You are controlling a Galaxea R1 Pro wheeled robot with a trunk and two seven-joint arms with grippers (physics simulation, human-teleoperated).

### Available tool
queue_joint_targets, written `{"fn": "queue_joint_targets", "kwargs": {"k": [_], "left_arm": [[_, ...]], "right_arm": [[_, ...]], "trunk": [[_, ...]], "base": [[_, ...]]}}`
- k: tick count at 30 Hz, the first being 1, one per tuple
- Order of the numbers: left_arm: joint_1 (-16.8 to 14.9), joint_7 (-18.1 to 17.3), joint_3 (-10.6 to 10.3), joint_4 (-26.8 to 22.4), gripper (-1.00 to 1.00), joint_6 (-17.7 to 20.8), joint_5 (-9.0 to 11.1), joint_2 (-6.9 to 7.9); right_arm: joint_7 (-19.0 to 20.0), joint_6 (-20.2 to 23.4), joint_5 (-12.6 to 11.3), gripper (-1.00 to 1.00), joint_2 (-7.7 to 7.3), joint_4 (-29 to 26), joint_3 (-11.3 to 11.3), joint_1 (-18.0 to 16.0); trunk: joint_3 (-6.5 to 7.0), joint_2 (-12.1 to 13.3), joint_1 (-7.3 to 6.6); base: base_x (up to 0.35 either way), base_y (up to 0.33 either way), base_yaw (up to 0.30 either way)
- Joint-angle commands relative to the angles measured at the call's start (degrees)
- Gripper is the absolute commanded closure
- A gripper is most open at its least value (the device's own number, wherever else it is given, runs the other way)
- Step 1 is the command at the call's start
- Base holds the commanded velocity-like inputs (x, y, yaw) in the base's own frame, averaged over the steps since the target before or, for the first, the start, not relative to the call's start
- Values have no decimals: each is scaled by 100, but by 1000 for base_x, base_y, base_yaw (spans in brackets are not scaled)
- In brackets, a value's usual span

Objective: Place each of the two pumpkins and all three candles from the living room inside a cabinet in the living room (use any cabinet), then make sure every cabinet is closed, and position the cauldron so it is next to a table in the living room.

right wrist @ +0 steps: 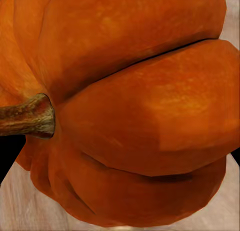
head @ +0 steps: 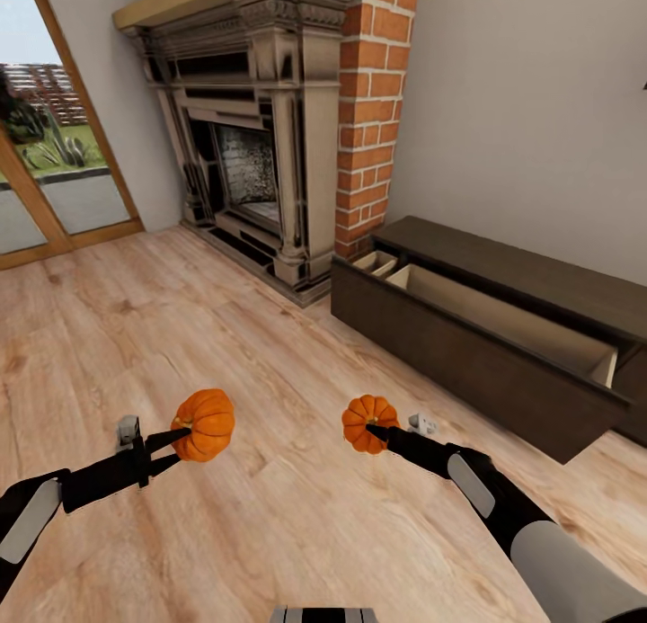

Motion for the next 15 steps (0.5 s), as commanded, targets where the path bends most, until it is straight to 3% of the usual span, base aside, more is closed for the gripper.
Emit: {"fn": "queue_joint_targets", "kwargs": {"k": [1,15], "left_arm": [[-4,-11,7,-3,100,54,59,-1],[-5,-19,8,155,100,54,88,-1]], "right_arm": [[-13,23,-71,100,-7,-8,18,-4],[-11,23,-72,100,-13,-8,18,-4]], "trunk": [[-4,-2,2],[-4,-2,2]], "base": [[328,0,0],[334,0,0]]}}
